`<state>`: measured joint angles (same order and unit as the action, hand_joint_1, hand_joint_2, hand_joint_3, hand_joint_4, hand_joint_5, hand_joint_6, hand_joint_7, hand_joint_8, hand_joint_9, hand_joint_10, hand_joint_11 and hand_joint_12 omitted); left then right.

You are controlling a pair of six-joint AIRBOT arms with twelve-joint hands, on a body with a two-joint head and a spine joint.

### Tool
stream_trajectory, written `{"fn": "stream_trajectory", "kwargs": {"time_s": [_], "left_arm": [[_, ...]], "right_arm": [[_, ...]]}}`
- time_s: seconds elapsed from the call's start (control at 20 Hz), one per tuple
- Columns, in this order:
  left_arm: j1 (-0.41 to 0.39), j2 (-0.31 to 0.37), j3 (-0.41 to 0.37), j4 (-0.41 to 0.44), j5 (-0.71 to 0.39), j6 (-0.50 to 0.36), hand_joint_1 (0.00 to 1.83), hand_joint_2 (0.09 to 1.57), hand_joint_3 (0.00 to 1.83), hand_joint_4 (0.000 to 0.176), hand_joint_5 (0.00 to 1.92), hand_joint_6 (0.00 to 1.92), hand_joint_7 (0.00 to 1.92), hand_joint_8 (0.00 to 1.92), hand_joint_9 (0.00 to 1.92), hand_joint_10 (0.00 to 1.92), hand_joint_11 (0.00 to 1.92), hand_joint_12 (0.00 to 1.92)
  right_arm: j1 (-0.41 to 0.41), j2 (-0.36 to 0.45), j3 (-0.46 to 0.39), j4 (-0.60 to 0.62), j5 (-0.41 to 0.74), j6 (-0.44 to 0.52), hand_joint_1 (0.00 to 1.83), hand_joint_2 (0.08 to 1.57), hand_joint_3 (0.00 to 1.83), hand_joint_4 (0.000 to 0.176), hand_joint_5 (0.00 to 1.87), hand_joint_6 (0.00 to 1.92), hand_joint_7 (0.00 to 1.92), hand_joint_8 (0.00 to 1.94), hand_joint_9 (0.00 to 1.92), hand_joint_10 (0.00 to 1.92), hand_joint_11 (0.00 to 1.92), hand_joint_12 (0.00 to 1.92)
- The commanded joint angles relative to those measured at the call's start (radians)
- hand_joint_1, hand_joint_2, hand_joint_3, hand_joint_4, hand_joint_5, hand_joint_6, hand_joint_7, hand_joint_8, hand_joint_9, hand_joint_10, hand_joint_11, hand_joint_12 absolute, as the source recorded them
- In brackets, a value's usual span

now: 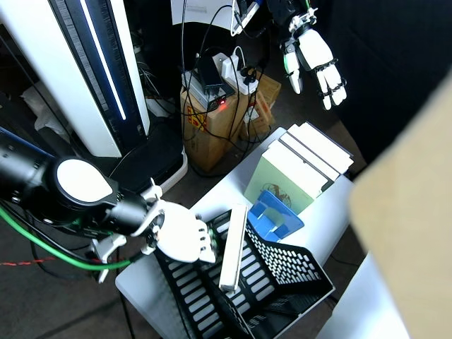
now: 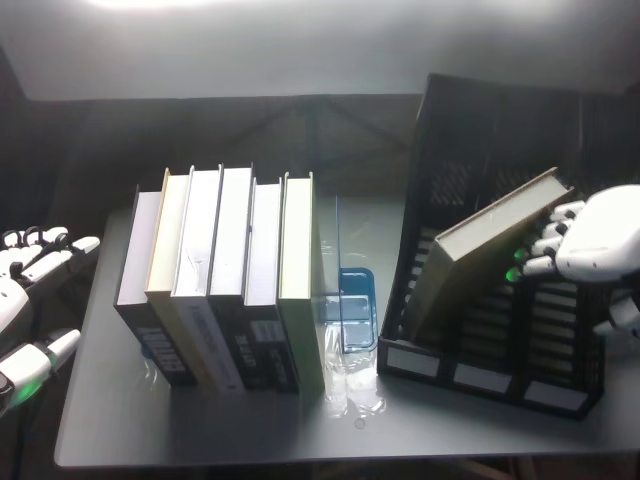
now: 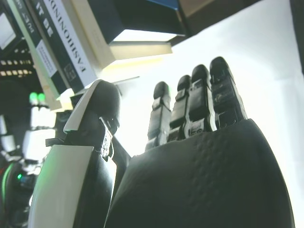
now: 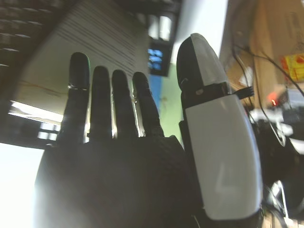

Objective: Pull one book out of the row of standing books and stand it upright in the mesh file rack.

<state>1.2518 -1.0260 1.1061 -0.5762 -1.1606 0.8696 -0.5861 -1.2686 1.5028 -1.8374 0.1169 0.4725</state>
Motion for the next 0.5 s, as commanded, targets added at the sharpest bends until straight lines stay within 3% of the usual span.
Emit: {"fn": "stream_trajectory", "kwargs": {"time_s": [0.0, 0.05, 0.15, 0.2, 0.25, 0.35, 0.45], "left_arm": [[0.001, 0.001, 0.0, 0.0, -0.116, -0.002, 0.64, 1.47, 0.0, 0.077, 0.1, 0.0, 0.0, 0.0, 0.0, 0.0, 0.0, 0.0], [0.001, 0.001, 0.001, 0.0, -0.115, -0.002, 0.62, 1.47, 0.0, 0.079, 0.1, 0.0, 0.0, 0.0, 0.0, 0.0, 0.0, 0.0], [0.001, 0.001, 0.001, 0.0, -0.115, -0.002, 0.63, 1.47, 0.0, 0.073, 0.11, 0.0, 0.0, 0.0, 0.0, 0.0, 0.0, 0.0], [0.001, 0.001, 0.002, 0.001, -0.114, -0.002, 0.63, 1.47, 0.0, 0.069, 0.1, 0.0, 0.0, 0.0, 0.0, 0.0, 0.0, 0.0], [0.001, 0.001, 0.003, 0.001, -0.112, -0.002, 0.63, 1.47, 0.0, 0.066, 0.1, 0.0, 0.0, 0.0, 0.0, 0.0, 0.0, 0.0], [0.001, 0.001, 0.003, 0.001, -0.113, -0.002, 0.61, 1.48, 0.0, 0.075, 0.09, 0.0, 0.0, 0.0, 0.0, 0.0, 0.0, 0.0], [0.001, 0.002, 0.003, 0.001, -0.114, -0.002, 0.61, 1.48, 0.0, 0.073, 0.09, 0.0, 0.0, 0.0, 0.0, 0.0, 0.0, 0.0]], "right_arm": [[0.018, -0.003, 0.01, -0.012, -0.045, 0.0, 0.82, 1.19, 0.0, 0.012, 0.14, 0.01, 0.1, 0.01, 0.1, 0.01, 0.0, 0.63], [0.035, -0.017, 0.029, -0.029, -0.054, 0.0, 0.8, 1.21, 0.0, 0.0, 0.14, 0.0, 0.11, 0.0, 0.13, 0.02, 0.0, 0.65], [0.062, -0.034, 0.055, -0.04, -0.058, 0.0, 0.91, 1.2, 0.0, 0.0, 0.18, 0.01, 0.13, 0.01, 0.14, 0.02, 0.0, 0.5], [0.073, -0.041, 0.065, -0.048, -0.06, 0.0, 0.97, 1.2, 0.0, 0.001, 0.18, 0.01, 0.14, 0.01, 0.14, 0.02, 0.0, 0.6], [0.087, -0.049, 0.076, -0.06, -0.063, 0.0, 0.95, 1.2, 0.0, 0.0, 0.18, 0.01, 0.14, 0.0, 0.13, 0.01, 0.0, 0.67], [0.109, -0.06, 0.092, -0.068, -0.066, 0.0, 0.88, 1.22, 0.0, 0.0, 0.16, 0.0, 0.12, 0.0, 0.11, 0.01, 0.0, 0.53], [0.126, -0.066, 0.095, -0.081, -0.071, 0.0, 0.82, 1.25, 0.01, 0.0, 0.15, 0.0, 0.13, 0.0, 0.14, 0.01, 0.0, 0.49]]}}
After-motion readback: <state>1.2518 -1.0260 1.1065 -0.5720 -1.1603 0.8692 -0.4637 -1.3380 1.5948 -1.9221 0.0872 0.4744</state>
